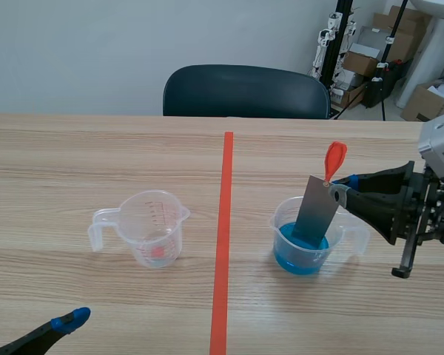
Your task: Do the redox reaction experiment. raise the plate out of the solution
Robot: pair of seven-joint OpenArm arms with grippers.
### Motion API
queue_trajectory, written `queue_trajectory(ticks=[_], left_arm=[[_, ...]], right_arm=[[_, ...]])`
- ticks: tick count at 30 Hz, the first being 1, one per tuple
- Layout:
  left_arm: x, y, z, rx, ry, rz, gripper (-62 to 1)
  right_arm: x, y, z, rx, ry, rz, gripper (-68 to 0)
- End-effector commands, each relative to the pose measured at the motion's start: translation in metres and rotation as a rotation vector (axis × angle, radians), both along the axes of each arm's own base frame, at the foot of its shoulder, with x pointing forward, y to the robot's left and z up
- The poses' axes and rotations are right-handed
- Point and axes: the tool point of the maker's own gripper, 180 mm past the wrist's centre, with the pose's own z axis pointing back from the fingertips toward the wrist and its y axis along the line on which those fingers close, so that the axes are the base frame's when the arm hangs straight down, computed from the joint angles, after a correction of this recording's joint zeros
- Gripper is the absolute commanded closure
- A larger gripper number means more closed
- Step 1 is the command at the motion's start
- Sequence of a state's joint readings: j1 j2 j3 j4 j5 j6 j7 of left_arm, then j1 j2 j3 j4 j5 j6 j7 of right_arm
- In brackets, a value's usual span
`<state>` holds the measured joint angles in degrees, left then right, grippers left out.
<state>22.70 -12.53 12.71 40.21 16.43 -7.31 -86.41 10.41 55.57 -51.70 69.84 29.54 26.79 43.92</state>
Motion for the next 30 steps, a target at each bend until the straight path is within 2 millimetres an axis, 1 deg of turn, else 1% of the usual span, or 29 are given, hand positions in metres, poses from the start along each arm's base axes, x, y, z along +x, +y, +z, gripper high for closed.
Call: queue_trajectory(ticks=[1,5,13,18,25,30], left_arm=[[0.001,-0.001,0.006,-0.015,-0.024,0.000,-62.3],[0.001,-0.001,0.006,-0.015,-0.024,0.000,-62.3],[0.001,-0.001,0.006,-0.014,-0.024,0.000,-62.3],[0.001,-0.001,0.006,-0.015,-0.023,-0.001,-62.3],[0.001,-0.001,0.006,-0.015,-0.024,-0.001,-62.3],[0.001,-0.001,0.006,-0.015,-0.024,-0.001,-62.3]], right_arm=[[0.006,-0.004,0.014,0.031,-0.036,-0.007,-0.6],[0.005,-0.006,0.020,0.050,-0.054,-0.003,-0.6],[-0.001,-0.004,0.021,0.069,-0.011,0.035,-0.6],[0.001,-0.009,0.032,0.107,0.008,0.025,-0.6],[-0.002,-0.011,0.042,0.098,-0.001,0.045,-0.6],[0.000,-0.014,0.050,0.113,-0.002,0.030,-0.6]])
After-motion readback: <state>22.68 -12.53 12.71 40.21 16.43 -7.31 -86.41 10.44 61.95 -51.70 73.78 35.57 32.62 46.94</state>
